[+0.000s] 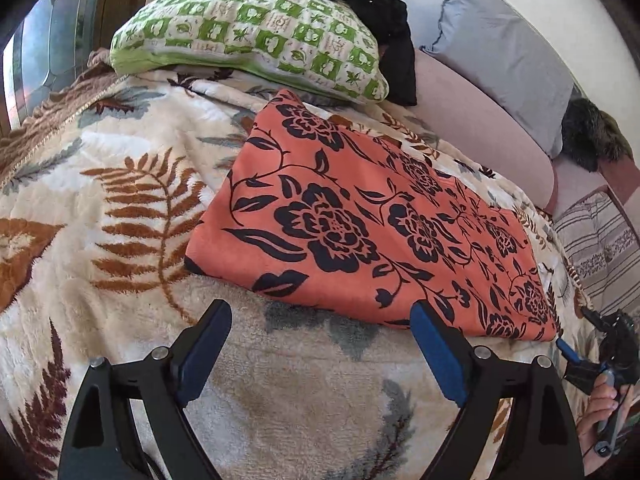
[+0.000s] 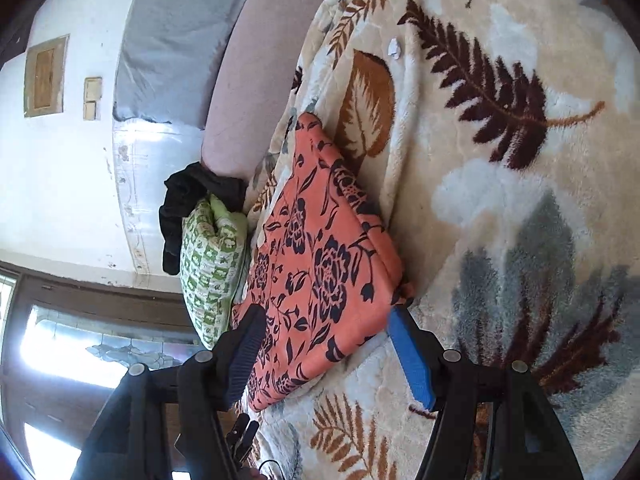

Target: Fold small clothes

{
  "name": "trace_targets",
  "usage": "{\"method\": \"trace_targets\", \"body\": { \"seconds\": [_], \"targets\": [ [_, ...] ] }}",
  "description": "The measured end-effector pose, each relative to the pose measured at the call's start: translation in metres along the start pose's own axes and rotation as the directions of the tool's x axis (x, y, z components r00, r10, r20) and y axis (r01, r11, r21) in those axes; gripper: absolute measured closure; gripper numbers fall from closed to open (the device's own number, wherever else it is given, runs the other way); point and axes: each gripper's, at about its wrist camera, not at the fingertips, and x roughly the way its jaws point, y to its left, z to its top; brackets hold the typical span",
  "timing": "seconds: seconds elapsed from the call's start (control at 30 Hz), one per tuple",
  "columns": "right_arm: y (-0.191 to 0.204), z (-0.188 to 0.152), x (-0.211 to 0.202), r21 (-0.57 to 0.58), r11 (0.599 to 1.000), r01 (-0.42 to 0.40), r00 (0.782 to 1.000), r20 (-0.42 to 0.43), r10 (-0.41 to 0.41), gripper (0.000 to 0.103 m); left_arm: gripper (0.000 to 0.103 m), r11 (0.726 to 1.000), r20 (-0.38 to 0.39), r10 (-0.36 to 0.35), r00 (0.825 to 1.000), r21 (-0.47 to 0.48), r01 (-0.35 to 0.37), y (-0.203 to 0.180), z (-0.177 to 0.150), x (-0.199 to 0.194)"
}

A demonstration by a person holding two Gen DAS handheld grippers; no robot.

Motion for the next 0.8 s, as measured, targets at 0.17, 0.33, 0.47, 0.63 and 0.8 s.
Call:
{"method": "trace_targets", "body": {
  "seconds": [0.17, 0.33, 0.47, 0.63, 0.8],
  "targets": [
    [-0.011, 0.006, 0.016, 0.032, 0.998, 0.06, 0.998, -0.01, -0.06, 0.036, 0.012, 0.993, 0.02, -0.01, 1.0, -0.114, 0.013, 0.024, 0.013, -0.002],
    [-0.004, 0.001, 0.046, -0.017, 0.996, 0.088, 0.994, -0.058, -0.088, 0.036, 0.012, 0.951, -0.007, -0.137, 0.991, -0.282, 0.13, 0.044, 0.018, 0.012],
    [0.01, -0.008, 0.063, -0.097, 0.992, 0.085, 0.993, -0.068, -0.092, 0.035, 0.013, 0.928, 0.016, -0.181, 0.983, -0.329, 0.176, 0.041, 0.023, 0.022],
    [0.022, -0.013, 0.076, -0.159, 0.983, 0.09, 0.995, -0.038, -0.097, 0.035, 0.033, 0.931, 0.04, -0.165, 0.985, -0.323, 0.169, 0.035, 0.042, 0.044],
    [0.032, -0.012, 0.097, -0.209, 0.967, 0.147, 0.989, -0.001, -0.151, 0.035, 0.048, 0.93, 0.032, -0.137, 0.99, -0.341, 0.14, 0.04, 0.047, 0.05]
  ]
}}
